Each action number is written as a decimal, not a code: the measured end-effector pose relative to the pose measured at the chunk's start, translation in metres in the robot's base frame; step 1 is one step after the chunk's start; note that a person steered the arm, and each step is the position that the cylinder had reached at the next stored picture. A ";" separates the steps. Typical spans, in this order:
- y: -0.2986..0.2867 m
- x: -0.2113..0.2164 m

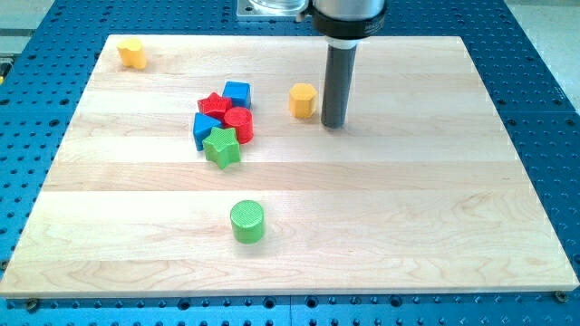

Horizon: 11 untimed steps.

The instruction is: Place the yellow hexagon diagonal to the blue cube

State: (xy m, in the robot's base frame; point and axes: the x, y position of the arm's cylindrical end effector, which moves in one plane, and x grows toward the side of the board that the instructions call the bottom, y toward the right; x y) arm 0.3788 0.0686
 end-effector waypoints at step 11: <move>-0.109 -0.041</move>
